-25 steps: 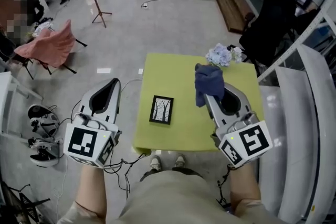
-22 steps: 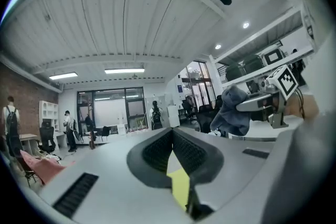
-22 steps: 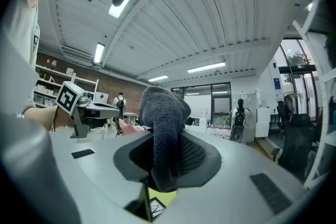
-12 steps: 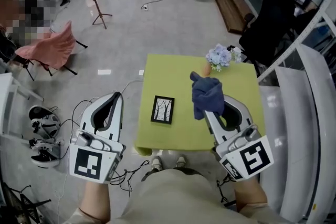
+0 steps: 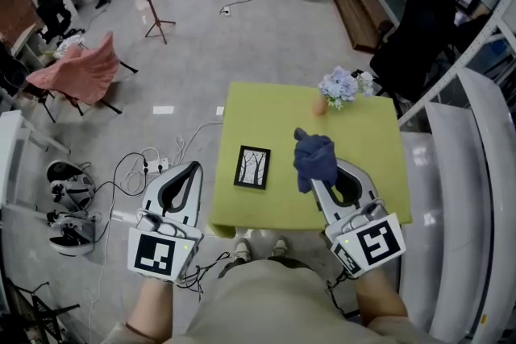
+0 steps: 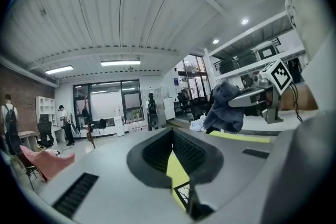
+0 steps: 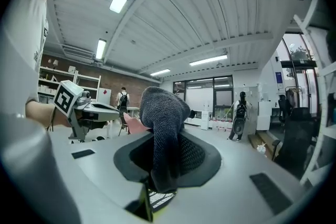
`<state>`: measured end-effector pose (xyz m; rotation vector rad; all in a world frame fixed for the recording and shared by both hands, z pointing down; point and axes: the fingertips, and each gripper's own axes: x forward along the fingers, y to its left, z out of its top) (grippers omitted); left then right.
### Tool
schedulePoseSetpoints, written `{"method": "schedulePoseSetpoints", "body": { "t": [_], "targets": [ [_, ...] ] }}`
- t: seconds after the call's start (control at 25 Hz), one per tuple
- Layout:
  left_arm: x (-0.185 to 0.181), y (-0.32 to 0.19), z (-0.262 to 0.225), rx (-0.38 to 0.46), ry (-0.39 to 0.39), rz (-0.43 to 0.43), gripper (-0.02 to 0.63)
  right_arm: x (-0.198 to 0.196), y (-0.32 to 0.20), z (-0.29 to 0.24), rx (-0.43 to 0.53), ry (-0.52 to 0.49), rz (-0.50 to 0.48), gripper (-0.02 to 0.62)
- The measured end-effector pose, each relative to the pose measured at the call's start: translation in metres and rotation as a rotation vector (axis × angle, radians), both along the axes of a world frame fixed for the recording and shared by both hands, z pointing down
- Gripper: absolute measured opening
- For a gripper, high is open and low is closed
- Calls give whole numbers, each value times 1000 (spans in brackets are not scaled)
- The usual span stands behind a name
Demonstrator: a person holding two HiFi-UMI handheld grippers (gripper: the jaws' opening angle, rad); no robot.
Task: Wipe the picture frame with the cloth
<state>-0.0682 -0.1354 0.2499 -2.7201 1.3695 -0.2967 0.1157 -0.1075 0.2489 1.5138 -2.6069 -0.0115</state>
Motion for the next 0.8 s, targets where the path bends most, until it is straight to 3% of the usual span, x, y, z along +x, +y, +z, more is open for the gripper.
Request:
{"method": "schedulePoseSetpoints", "body": {
  "t": [0.8],
  "targets": [
    [-2, 6, 0, -18, -5, 7, 8, -1, -2, 0, -9, -7, -4, 77]
  ]
}}
